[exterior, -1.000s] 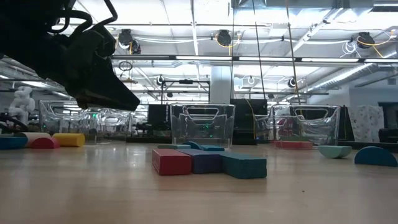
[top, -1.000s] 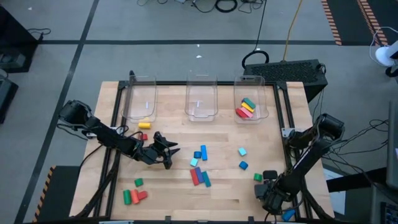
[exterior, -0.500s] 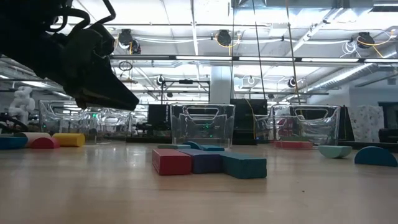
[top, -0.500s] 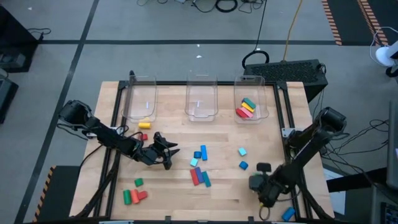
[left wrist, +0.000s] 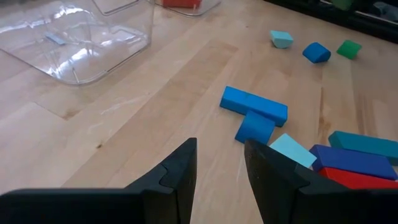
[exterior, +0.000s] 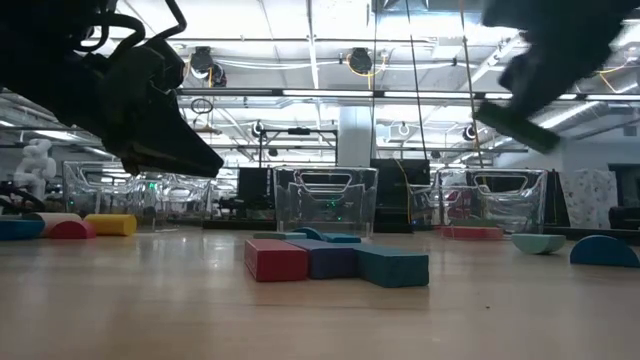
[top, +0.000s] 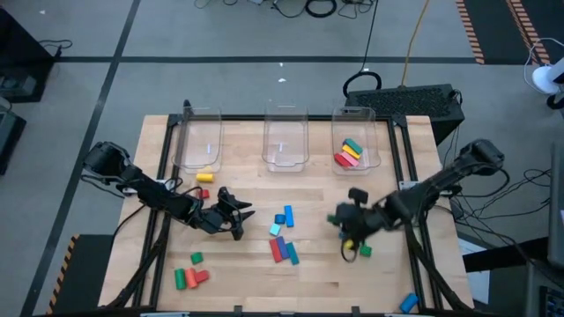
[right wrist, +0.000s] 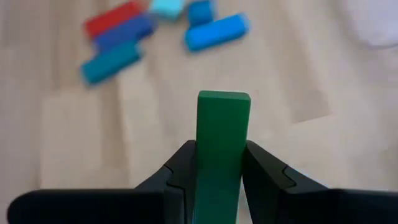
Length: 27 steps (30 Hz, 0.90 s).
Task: Sort blocks by size
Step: Put the green rectangular block into the right transparent bin
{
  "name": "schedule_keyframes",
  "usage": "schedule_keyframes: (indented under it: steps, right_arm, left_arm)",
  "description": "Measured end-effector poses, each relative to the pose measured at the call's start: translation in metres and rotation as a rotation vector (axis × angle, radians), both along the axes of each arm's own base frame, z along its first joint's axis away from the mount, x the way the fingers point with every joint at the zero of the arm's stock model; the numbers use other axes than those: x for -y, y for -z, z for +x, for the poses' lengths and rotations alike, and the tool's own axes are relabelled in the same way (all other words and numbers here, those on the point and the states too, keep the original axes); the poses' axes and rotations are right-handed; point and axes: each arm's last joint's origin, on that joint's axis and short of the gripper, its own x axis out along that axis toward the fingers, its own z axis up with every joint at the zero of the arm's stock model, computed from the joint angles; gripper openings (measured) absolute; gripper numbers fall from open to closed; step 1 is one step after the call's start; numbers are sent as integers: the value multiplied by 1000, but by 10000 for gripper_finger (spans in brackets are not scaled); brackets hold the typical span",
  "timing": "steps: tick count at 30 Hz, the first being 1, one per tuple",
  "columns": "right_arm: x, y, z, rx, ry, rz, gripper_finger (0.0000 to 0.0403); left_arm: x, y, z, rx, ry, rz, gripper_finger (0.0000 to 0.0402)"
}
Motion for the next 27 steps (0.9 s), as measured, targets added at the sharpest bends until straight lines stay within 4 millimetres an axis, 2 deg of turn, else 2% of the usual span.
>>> schedule_keyframes:
  steps: [7,12,17,22,27]
  right_arm:
    - [58,-26,6,141,193,-141,85]
    - [101,-37,6,180,320,-190,84]
    - [143,-34,-1,101,453,-250,84]
    - [180,-24,-14,-56,555,-283,84]
    - [210,-12,-23,-154,586,-209,84]
  left_arm:
    - [0,0,0,0,2,-1,136]
    - [0,0,0,-1,3,-2,136]
    - [2,0,-1,-2,14,-4,136]
    - [6,0,-3,-3,35,-3,136]
    - [7,0,-3,-7,39,0,136]
